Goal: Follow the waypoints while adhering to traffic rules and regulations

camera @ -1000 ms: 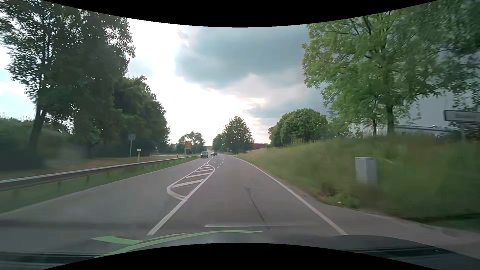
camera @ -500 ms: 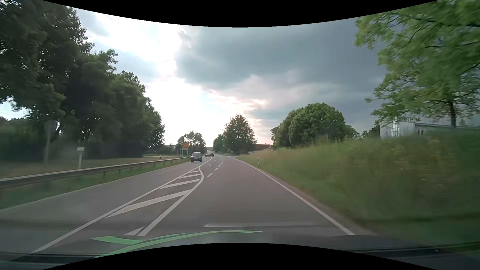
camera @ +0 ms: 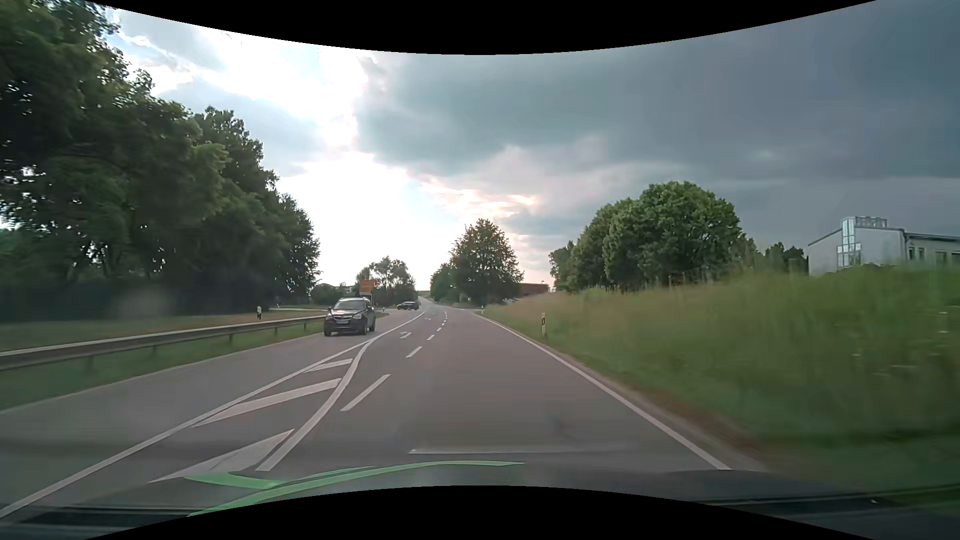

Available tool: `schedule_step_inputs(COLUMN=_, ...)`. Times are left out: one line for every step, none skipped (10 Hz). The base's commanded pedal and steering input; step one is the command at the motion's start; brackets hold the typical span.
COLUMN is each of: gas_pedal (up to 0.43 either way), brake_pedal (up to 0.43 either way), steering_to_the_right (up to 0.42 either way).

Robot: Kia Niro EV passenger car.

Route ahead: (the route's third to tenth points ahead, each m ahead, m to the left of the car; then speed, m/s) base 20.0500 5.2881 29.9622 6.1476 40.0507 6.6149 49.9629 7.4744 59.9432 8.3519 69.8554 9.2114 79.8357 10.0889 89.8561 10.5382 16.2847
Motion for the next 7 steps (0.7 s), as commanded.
schedule_step_inputs(gas_pedal=0.087, brake_pedal=0.0, steering_to_the_right=-0.006)
schedule_step_inputs(gas_pedal=0.087, brake_pedal=0.0, steering_to_the_right=-0.006)
schedule_step_inputs(gas_pedal=0.098, brake_pedal=0.0, steering_to_the_right=-0.005)
schedule_step_inputs(gas_pedal=0.098, brake_pedal=0.0, steering_to_the_right=-0.005)
schedule_step_inputs(gas_pedal=0.098, brake_pedal=0.0, steering_to_the_right=-0.005)
schedule_step_inputs(gas_pedal=0.098, brake_pedal=0.0, steering_to_the_right=-0.005)
schedule_step_inputs(gas_pedal=0.098, brake_pedal=0.0, steering_to_the_right=-0.005)
